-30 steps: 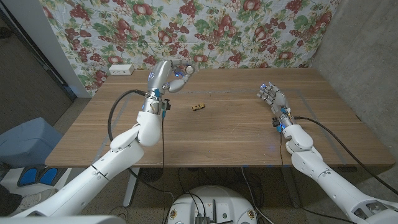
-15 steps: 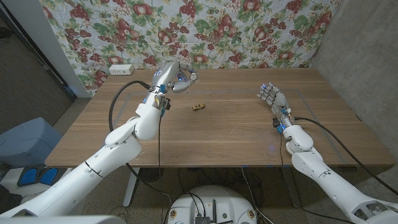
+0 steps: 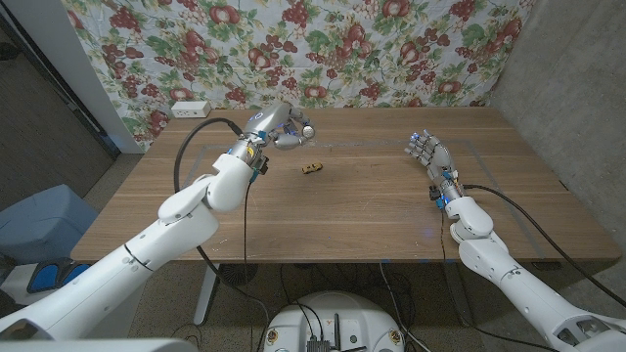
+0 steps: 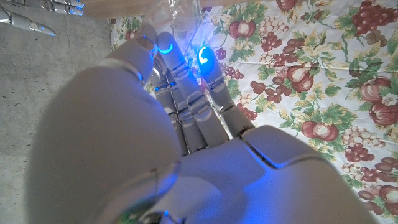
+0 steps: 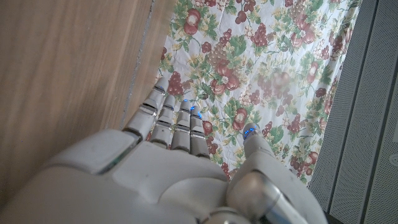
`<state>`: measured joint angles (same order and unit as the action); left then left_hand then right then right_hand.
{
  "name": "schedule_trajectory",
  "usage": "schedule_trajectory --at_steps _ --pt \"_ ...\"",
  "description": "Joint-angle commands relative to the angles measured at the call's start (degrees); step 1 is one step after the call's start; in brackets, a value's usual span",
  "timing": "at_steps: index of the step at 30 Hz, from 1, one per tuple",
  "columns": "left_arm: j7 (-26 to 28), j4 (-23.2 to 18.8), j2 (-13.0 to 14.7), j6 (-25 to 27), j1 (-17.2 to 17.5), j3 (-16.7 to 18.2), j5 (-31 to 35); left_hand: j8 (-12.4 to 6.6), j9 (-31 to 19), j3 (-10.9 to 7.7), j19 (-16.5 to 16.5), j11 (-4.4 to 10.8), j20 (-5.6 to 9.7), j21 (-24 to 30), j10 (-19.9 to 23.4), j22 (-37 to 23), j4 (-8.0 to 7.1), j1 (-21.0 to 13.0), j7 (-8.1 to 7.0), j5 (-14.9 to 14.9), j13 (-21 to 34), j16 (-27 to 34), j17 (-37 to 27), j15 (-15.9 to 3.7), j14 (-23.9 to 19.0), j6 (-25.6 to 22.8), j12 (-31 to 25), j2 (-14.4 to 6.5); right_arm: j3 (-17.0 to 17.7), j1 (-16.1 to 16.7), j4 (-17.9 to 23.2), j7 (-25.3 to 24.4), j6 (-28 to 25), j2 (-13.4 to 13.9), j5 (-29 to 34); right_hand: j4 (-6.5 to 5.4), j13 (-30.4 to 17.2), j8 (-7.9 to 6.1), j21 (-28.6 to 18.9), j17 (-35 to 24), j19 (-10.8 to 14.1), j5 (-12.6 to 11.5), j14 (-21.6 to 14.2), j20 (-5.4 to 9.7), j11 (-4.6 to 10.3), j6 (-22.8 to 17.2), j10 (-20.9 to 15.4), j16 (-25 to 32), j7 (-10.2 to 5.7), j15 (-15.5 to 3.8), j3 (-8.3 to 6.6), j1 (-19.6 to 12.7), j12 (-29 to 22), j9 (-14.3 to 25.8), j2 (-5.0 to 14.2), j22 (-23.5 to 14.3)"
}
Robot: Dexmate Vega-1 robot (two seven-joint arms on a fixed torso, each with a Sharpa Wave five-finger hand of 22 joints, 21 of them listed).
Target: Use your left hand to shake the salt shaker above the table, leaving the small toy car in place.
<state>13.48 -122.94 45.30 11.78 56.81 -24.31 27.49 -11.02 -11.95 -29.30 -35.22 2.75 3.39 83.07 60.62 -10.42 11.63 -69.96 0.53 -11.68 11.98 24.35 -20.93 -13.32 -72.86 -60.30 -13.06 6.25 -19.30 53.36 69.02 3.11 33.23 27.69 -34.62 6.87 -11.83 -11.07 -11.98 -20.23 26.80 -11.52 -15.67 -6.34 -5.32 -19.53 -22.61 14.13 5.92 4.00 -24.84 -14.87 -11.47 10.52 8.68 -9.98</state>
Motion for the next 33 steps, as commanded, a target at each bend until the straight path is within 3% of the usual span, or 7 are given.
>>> schedule_trajectory --at_steps 1,18,29,33 --pt "-2.9 -0.7 1.5 1.4 -1.2 -0.9 -1.3 -0.36 -1.4 -1.98 0.3 0.51 6.96 0.3 5.5 0.0 -1.34 -8.3 3.31 -0.2 4.2 -0.1 -0.1 -0.31 -0.2 -3.4 -0.2 -8.8 0.0 -0.3 -0.5 0.2 0.1 -0.2 -0.1 0.20 -0.3 -0.09 0.2 0.0 0.1 0.1 0.1 0.23 0.07 -0.1 0.1 -0.1 0.05 -0.04 -0.27 0.4 -0.3 0.2 0.09 -0.3" --pt "-15.5 -3.1 5.8 3.5 -4.1 0.0 -12.6 -0.36 -1.5 -2.08 0.4 0.30 6.92 0.3 5.5 0.0 -1.32 -8.3 3.34 -0.3 4.3 -0.2 -0.1 -0.30 -0.2 -3.4 -0.2 -8.8 -0.3 -0.4 -0.3 0.1 -0.2 -0.2 0.1 0.20 -0.3 -0.09 0.2 0.0 0.1 0.1 0.1 0.20 0.08 -0.1 0.2 -0.1 0.06 -0.04 -0.29 0.4 -0.3 0.2 0.10 -0.3" --pt "-24.8 -5.2 9.6 8.3 -9.9 -4.4 -12.0 -0.25 -1.5 -2.18 0.5 0.25 6.87 0.2 5.2 0.1 -1.31 -8.3 3.38 -0.4 4.3 -0.4 0.0 -0.29 0.0 -3.1 -0.1 -8.8 0.0 0.4 0.7 -0.6 -0.2 -0.1 0.1 0.22 -0.3 -0.08 0.2 0.1 0.1 0.1 0.2 0.20 0.07 0.0 0.1 -0.1 0.05 0.00 -0.32 0.4 -0.3 0.2 0.08 -0.3" --pt "-25.6 -5.1 10.0 8.0 -10.7 -5.2 -11.9 -0.21 -1.5 -2.23 0.5 0.23 6.82 0.1 5.2 0.1 -1.37 -8.3 3.38 -0.4 4.3 -0.5 0.0 -0.29 0.0 -2.9 0.0 -8.9 0.0 0.7 0.9 -0.8 0.1 0.0 0.3 0.22 -0.3 -0.07 0.2 0.1 0.1 0.1 0.2 0.22 0.07 0.0 0.2 -0.1 0.02 0.01 -0.32 0.4 -0.3 0.2 0.09 -0.3"
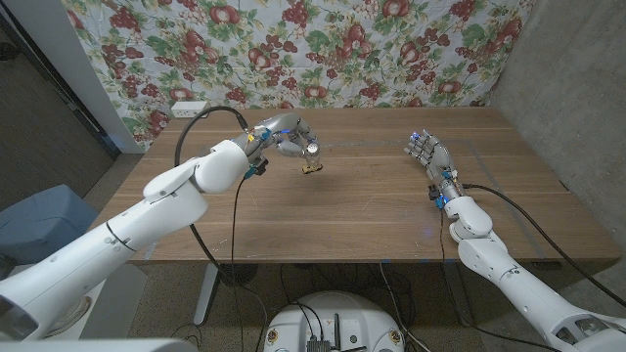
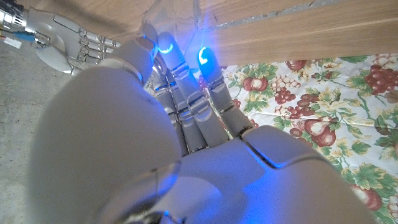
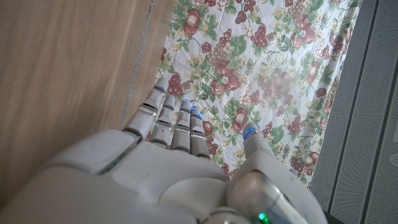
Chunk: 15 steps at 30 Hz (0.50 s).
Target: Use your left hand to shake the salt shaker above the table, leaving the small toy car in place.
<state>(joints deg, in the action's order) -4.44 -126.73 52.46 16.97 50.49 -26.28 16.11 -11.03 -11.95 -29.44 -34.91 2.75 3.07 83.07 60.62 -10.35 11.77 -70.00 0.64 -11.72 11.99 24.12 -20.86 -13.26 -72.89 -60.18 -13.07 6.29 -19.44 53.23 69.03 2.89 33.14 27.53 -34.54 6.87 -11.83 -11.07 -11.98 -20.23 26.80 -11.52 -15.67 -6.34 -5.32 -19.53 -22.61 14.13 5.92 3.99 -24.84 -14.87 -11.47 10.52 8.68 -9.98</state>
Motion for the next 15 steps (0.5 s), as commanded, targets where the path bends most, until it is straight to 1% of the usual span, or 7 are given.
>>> schedule_trajectory --at_steps 1,4,6,11,15 --pt "-7.5 -1.2 2.8 2.7 -4.3 -3.2 -0.7 -0.20 -1.6 -2.07 0.2 0.24 7.13 0.1 5.1 0.0 -1.50 -8.2 3.25 -0.3 4.3 -0.2 -0.1 -0.35 0.1 -3.0 0.0 -8.9 0.2 0.9 0.9 -0.6 0.2 0.2 0.2 0.22 -0.3 -0.07 0.2 0.1 0.1 0.1 0.2 0.22 0.08 0.0 0.2 -0.1 0.03 0.01 -0.32 0.4 -0.3 0.2 0.09 -0.3" --pt "-7.5 -0.8 2.8 2.1 -4.6 -3.5 -1.0 -0.22 -1.6 -2.13 0.3 0.24 7.13 0.1 5.0 0.0 -1.52 -8.2 3.21 -0.4 4.4 -0.3 -0.1 -0.35 0.1 -3.0 0.0 -8.9 0.2 1.0 0.9 -0.6 0.2 0.0 0.0 0.22 -0.3 -0.08 0.2 0.1 0.0 0.1 0.2 0.22 0.06 0.0 0.3 -0.1 0.05 -0.01 -0.33 0.4 -0.3 0.2 0.09 -0.3" --pt "-8.6 0.0 2.8 1.0 -5.3 -3.9 -1.8 -0.18 -1.6 -2.15 0.3 0.20 7.11 0.1 5.0 0.0 -1.53 -8.1 3.11 -0.4 4.4 -0.3 -0.1 -0.35 0.2 -2.8 0.0 -9.0 0.2 0.9 0.7 -0.6 0.5 0.0 0.3 0.22 -0.3 -0.08 0.2 0.1 0.0 0.1 0.3 0.23 0.07 0.0 0.3 -0.1 0.02 -0.02 -0.33 0.4 -0.3 0.2 0.09 -0.3" --pt "-11.5 3.7 1.7 -2.8 -6.9 -4.4 -6.8 -0.19 -1.7 -2.22 0.4 0.35 7.15 0.0 4.9 0.0 -1.52 -8.1 3.02 -0.4 4.5 -0.4 0.0 -0.35 0.4 -2.7 0.0 -9.0 0.2 1.0 0.9 -0.9 0.3 0.0 0.3 0.21 -0.3 -0.07 0.2 0.1 0.0 0.1 0.3 0.24 0.07 0.0 0.3 -0.1 0.02 -0.05 -0.34 0.4 -0.3 0.2 0.10 -0.3" --pt "-13.8 6.6 0.9 -4.5 -8.5 -5.5 -9.2 -0.20 -1.7 -2.25 0.5 0.30 7.15 0.0 4.8 0.0 -1.54 -8.1 2.95 -0.4 4.6 -0.5 0.0 -0.35 0.5 -2.6 0.0 -9.0 0.2 1.0 1.1 -1.1 0.0 0.0 0.3 0.21 -0.3 -0.06 0.2 0.1 0.0 0.1 0.2 0.27 0.07 0.1 0.3 -0.1 0.02 -0.13 -0.34 0.4 -0.3 0.2 0.10 -0.3"
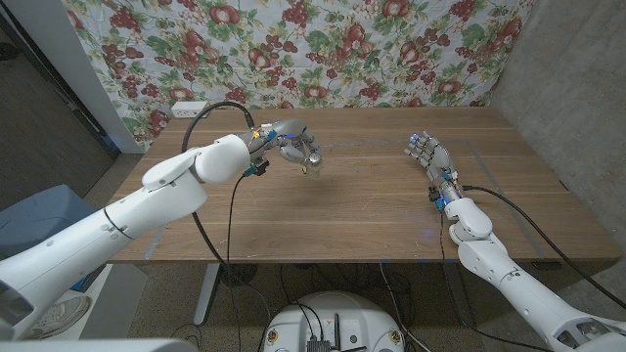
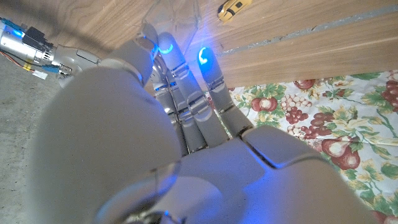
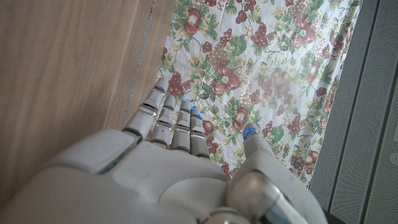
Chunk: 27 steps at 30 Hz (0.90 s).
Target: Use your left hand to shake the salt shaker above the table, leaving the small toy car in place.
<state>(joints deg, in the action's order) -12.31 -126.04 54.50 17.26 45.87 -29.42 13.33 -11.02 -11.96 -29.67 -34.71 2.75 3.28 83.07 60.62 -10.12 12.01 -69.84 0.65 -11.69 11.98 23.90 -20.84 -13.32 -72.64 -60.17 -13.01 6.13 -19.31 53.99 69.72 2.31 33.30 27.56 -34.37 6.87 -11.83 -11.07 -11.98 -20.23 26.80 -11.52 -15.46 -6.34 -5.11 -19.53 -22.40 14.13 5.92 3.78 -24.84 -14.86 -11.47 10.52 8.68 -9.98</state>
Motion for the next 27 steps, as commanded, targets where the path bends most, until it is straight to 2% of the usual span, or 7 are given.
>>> schedule_trajectory --at_steps 1,13,27 --pt "-6.5 6.4 -1.4 -5.0 -4.3 -2.8 -6.7 -0.23 -1.7 -2.03 0.4 0.23 6.92 0.0 4.8 -0.2 -1.79 -8.2 2.93 -0.4 4.6 -0.3 0.0 -0.29 0.2 -2.6 -0.1 -8.9 0.1 0.3 0.4 -0.6 -0.2 -0.1 0.1 0.21 -0.3 -0.06 0.2 0.1 0.0 0.1 0.0 0.25 -0.15 0.1 0.1 -0.1 0.00 0.05 -0.35 0.4 -0.3 0.2 0.10 -0.3" --pt "-9.9 8.2 -2.3 -4.7 -7.6 -6.8 -5.4 -0.29 -1.9 -2.16 0.6 0.04 6.89 -0.1 4.7 -0.2 -1.77 -8.1 3.00 -0.4 4.8 -0.4 0.0 -0.29 0.3 -2.5 -0.1 -9.0 0.2 0.5 0.3 -0.7 0.0 0.0 0.1 0.22 -0.2 -0.05 0.2 0.1 -0.1 0.1 0.2 0.27 -0.07 0.1 0.1 -0.2 -0.02 0.13 -0.36 0.4 -0.3 0.2 0.09 -0.3" --pt "-11.2 10.1 -2.8 -4.9 -8.1 -8.1 -6.2 -0.18 -2.2 -2.41 1.0 0.33 6.79 -0.4 3.9 -0.2 -1.77 -8.0 3.03 -0.5 4.7 -0.8 0.3 -0.30 0.8 -1.7 0.3 -9.2 0.2 0.6 0.2 -0.1 0.1 0.1 -0.2 0.22 -0.2 -0.03 0.2 0.1 -0.1 0.1 0.2 0.29 -0.08 0.2 0.4 -0.2 -0.12 0.10 -0.38 0.4 -0.2 0.2 0.09 -0.3"
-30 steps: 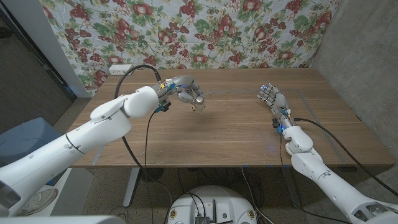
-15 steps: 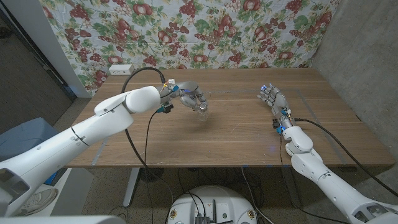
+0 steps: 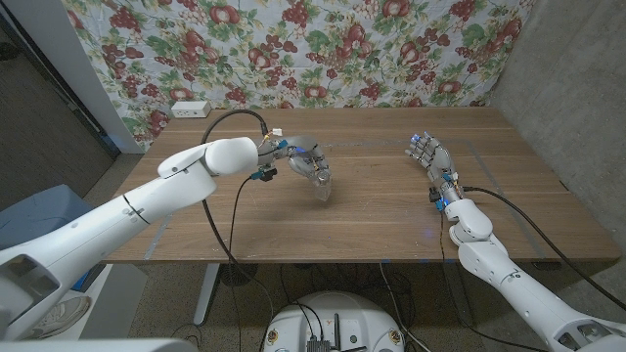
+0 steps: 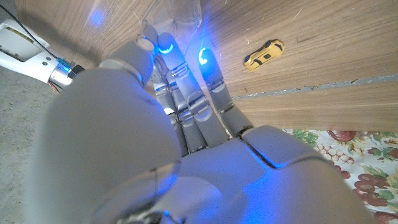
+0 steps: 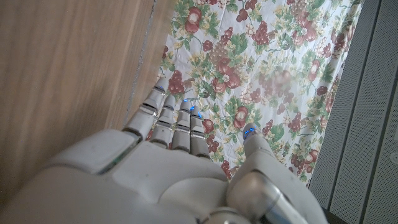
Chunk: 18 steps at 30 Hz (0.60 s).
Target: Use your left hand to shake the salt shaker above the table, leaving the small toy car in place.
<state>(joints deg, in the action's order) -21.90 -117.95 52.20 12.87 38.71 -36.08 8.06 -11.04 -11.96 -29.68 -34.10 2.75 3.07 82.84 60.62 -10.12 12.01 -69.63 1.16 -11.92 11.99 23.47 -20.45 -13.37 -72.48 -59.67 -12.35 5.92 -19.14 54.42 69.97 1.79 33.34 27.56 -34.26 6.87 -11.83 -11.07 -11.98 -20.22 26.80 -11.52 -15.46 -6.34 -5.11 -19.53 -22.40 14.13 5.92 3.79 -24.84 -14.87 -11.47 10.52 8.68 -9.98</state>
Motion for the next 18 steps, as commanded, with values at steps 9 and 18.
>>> schedule_trajectory --at_steps 9,18 --pt "-1.4 4.8 -1.3 -2.8 -0.8 -1.6 -2.9 -0.22 -2.7 -2.82 1.9 0.29 6.79 -1.3 3.1 0.1 -1.73 -8.0 2.34 -0.3 4.6 -1.1 0.2 -0.23 1.8 -1.4 0.0 -8.9 0.2 0.6 0.3 0.2 0.0 0.2 -0.4 0.22 -0.2 -0.04 0.2 0.1 -0.1 0.1 0.3 0.29 -0.03 0.2 0.3 -0.2 -0.08 0.18 -0.40 0.4 -0.2 0.2 0.10 -0.3" --pt "-1.6 6.0 -1.7 -3.0 -1.2 -2.2 -3.2 -0.24 -2.9 -2.84 2.2 0.25 6.75 -1.3 3.0 0.0 -1.77 -7.8 2.30 -0.2 4.6 -1.1 0.1 -0.23 2.0 -1.2 0.0 -8.9 0.2 0.9 0.6 0.0 -0.3 0.2 -0.6 0.22 -0.2 -0.04 0.2 0.1 -0.1 0.0 0.3 0.35 -0.01 0.3 0.3 -0.2 -0.08 0.20 -0.41 0.4 -0.2 0.2 0.10 -0.3"
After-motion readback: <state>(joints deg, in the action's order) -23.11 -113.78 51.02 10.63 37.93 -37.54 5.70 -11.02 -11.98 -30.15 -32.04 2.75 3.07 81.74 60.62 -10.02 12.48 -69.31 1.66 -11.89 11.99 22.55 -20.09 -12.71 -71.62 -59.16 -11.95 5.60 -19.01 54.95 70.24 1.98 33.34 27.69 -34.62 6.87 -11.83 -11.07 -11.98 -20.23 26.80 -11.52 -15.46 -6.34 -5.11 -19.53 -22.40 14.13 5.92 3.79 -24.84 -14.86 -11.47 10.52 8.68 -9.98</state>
